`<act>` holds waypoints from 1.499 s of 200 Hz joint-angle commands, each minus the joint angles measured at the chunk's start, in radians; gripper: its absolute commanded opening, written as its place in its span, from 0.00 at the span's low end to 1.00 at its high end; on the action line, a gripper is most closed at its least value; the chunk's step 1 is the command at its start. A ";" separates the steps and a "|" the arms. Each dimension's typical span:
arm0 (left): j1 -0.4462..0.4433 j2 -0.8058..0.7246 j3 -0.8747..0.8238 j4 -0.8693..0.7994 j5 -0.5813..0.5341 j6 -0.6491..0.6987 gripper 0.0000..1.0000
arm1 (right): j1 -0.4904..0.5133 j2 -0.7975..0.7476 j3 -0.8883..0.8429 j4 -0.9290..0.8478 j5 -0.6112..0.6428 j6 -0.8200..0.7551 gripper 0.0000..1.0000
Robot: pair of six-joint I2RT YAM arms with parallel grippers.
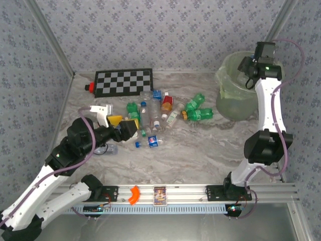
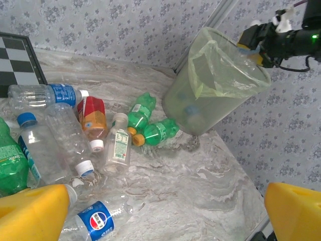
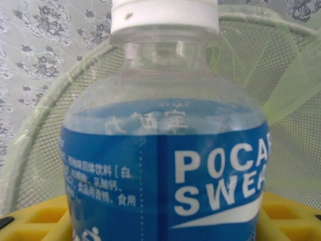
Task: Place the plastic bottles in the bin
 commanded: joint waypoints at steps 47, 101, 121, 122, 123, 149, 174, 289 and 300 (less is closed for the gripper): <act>-0.006 -0.013 -0.006 -0.037 -0.030 0.060 1.00 | 0.016 0.041 0.053 -0.079 0.044 0.011 0.72; -0.007 0.013 0.002 -0.044 -0.035 0.061 1.00 | 0.030 -0.010 0.090 -0.142 0.038 -0.006 1.00; -0.006 0.034 0.017 -0.062 -0.039 0.058 1.00 | 0.053 -0.064 0.052 -0.122 0.032 -0.016 1.00; -0.007 0.035 0.018 -0.063 -0.040 0.057 1.00 | 0.054 -0.067 0.049 -0.122 0.031 -0.017 1.00; -0.007 0.036 0.018 -0.062 -0.040 0.056 1.00 | 0.055 -0.070 0.047 -0.122 0.031 -0.017 1.00; -0.006 0.068 0.031 -0.101 -0.097 0.007 1.00 | 0.109 -0.147 -0.019 -0.098 0.029 -0.023 1.00; -0.006 0.088 0.008 -0.096 -0.124 -0.034 1.00 | 0.189 -0.241 -0.118 -0.043 0.065 -0.044 1.00; -0.021 0.066 -0.058 -0.272 -0.226 -0.037 1.00 | 0.724 -0.373 -0.572 0.197 0.324 0.000 1.00; -0.021 0.047 -0.070 -0.299 -0.236 -0.043 1.00 | 0.776 -0.364 -0.612 0.233 0.324 -0.005 1.00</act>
